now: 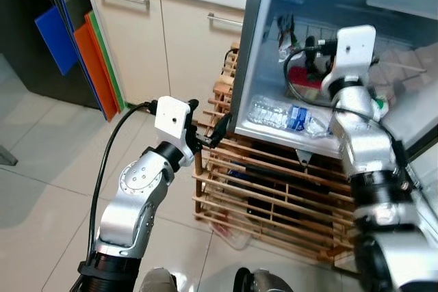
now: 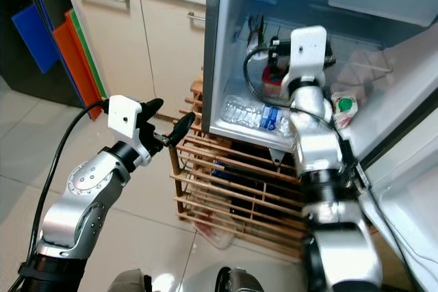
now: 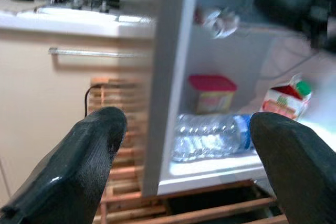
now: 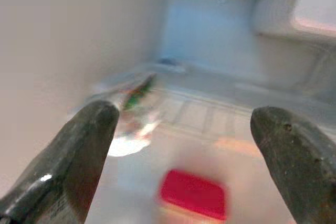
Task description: Restocking fridge
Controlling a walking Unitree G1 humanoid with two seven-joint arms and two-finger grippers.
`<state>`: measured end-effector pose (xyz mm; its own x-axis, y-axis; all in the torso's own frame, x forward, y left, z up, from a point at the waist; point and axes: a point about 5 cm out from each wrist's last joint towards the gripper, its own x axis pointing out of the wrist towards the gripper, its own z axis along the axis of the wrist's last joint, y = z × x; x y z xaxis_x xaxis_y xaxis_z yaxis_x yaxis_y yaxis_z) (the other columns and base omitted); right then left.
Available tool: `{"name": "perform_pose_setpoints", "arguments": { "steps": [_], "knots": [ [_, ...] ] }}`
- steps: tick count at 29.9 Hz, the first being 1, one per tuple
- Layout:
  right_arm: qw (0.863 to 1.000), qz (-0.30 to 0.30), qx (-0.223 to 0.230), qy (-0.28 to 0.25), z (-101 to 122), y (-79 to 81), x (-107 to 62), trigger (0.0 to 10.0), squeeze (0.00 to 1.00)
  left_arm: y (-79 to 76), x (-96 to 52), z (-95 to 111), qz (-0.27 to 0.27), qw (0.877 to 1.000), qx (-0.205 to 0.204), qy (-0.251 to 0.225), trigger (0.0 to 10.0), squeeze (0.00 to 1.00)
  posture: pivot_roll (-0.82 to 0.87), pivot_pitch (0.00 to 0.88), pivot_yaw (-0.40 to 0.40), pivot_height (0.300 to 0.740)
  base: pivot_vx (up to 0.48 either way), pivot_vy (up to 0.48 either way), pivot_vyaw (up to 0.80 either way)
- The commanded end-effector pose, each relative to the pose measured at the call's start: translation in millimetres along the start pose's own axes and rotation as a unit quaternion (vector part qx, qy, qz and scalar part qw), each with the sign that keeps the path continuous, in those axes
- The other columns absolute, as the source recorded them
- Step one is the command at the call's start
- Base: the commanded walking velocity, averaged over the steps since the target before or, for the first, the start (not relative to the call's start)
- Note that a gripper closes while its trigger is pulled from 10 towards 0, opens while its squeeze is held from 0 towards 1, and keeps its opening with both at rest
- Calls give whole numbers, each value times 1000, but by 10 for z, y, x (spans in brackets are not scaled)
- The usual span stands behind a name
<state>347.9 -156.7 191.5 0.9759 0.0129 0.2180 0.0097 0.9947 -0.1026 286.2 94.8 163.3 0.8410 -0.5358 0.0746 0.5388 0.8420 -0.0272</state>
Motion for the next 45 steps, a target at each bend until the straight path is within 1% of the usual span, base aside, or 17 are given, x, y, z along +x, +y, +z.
{"name": "perform_pose_setpoints", "arguments": {
  "steps": [1, 2, 3, 4, 6, 7, 8, 9, 11, 12, 13, 15, 19, 20, 21, 27, 45],
  "knots": [
    [1000, 11, 9, -10, 9, 29, -132, 10000, 0, -13, 16, -4, -3, 1000, 3, 0, 10000, 0, 181, 0, -50, 740, 0, 0, 0],
    [999, 28, 14, -16, -46, 91, -359, 10000, 0, 9, 1, 8, 9, 1000, 14, -2, 10000, 0, 172, 0, -47, 740, 0, 0, 0],
    [999, 35, 16, -19, -53, 109, -453, 10000, 0, 24, -8, 16, 16, 1000, 20, -4, 10000, 0, 169, 0, -47, 740, 0, 0, 0],
    [999, 35, 16, -19, -53, 109, -453, 10000, 0, 24, -8, 16, 16, 1000, 20, -4, 10000, 0, 169, 0, -47, 740, 0, 0, 0],
    [999, 42, 15, -15, -144, 77, -698, 10000, 0, 75, -68, 47, 40, 998, 39, -14, 10000, 0, 161, 0, -41, 740, 0, 0, 0],
    [999, 42, 15, -15, -144, 77, -698, 10000, 0, 75, -68, 47, 40, 998, 39, -14, 10000, 0, 161, 0, -41, 740, 0, 0, 0],
    [1000, 25, 13, 2, -241, 3, -813, 10000, 0, 102, -116, 66, 53, 997, 48, -20, 10000, 0, 161, 0, -42, 740, 0, 0, 0],
    [1000, 25, 13, 2, -241, 3, -813, 10000, 0, 102, -116, 66, 53, 997, 48, -20, 10000, 0, 161, 0, -42, 740, 0, 0, 0],
    [999, -15, 5, 42, -451, -189, -1051, 10000, 0, 153, -227, 75, 75, 995, 61, -23, 10000, 0, 163, 0, -40, 740, 0, 0, 0],
    [996, -38, -4, 76, -596, -318, -1225, 10000, 0, 176, -260, 1, 86, 995, 55, -3, 10000, 0, 170, 0, -43, 740, 0, 0, 0],
    [996, -38, -4, 76, -596, -318, -1225, 10000, 0, 176, -260, 1, 86, 995, 55, -3, 10000, 0, 170, 0, -43, 740, 0, 0, 0],
    [993, -58, 6, 105, -695, -390, -1316, 10000, 0, 172, -236, -41, 87, 994, 68, 4, 10000, 0, 167, 0, -49, 740, 0, 0, 0],
    [991, -58, 2, 118, -752, -407, -1326, 10000, 0, 195, -208, -135, 92, 992, 83, 21, 10000, 0, 156, 0, -53, 740, 0, 0, 0],
    [991, -62, 5, 118, -757, -401, -1303, 10000, 0, 206, -207, -170, 96, 991, 87, 30, 10000, 0, 156, 0, -53, 740, 0, 0, 0],
    [991, -63, 12, 115, -750, -360, -1250, 10000, 0, 204, -197, -187, 105, 991, 76, 31, 10000, 0, 157, 0, -56, 740, 0, 0, 0],
    [993, -46, 19, 105, -710, -241, -1147, 10000, 0, 152, -150, -187, 100, 992, 70, 34, 10000, 0, 153, 0, -60, 740, 0, 0, 0],
    [994, -30, 20, 104, -717, -135, -999, 10000, 0, 161, -84, -144, 89, 993, 71, 21, 10000, 0, 156, 3, -57, 740, 0, 0, 0]
  ]
}}
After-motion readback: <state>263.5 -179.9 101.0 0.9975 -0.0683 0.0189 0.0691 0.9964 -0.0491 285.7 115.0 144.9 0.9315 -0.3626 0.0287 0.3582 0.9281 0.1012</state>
